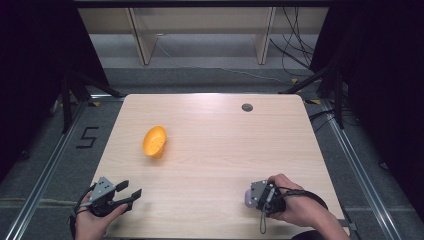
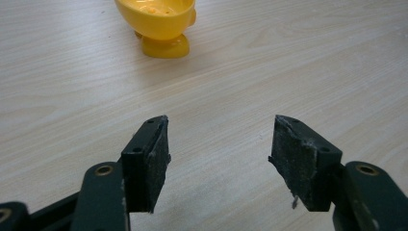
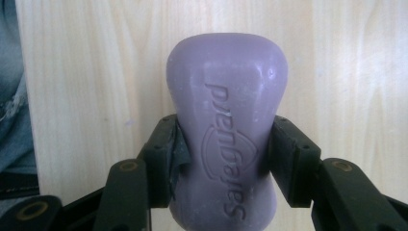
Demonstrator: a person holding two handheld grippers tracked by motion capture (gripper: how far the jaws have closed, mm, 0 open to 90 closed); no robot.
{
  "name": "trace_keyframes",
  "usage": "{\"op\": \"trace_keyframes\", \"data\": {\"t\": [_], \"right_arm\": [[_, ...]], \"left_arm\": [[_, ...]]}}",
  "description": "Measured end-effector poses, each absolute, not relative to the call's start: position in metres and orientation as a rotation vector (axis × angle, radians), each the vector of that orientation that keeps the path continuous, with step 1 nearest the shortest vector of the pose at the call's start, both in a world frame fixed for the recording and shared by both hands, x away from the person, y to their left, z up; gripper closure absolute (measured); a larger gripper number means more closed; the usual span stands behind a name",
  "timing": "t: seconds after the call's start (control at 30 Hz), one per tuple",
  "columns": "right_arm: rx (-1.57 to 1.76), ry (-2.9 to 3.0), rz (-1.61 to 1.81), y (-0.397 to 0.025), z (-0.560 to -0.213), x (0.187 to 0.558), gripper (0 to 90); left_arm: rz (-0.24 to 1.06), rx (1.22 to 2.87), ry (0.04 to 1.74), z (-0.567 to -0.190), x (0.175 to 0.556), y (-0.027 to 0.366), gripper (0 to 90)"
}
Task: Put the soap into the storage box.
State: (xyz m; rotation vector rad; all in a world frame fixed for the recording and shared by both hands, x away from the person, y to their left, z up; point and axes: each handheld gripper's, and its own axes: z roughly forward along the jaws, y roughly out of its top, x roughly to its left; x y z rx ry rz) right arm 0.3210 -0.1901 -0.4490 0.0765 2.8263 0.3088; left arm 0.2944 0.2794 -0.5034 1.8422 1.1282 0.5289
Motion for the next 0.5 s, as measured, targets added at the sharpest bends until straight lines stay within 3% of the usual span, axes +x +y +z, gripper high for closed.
{"op": "trace_keyframes", "data": {"t": [0.5], "right_arm": [[0.168,2.744,0.315,-0.1826,-0.4415,0.3142,50.2]], "left_arm": [[0.535,1.847,1.129,-0.503,0.2941,0.2796,37.5]]}}
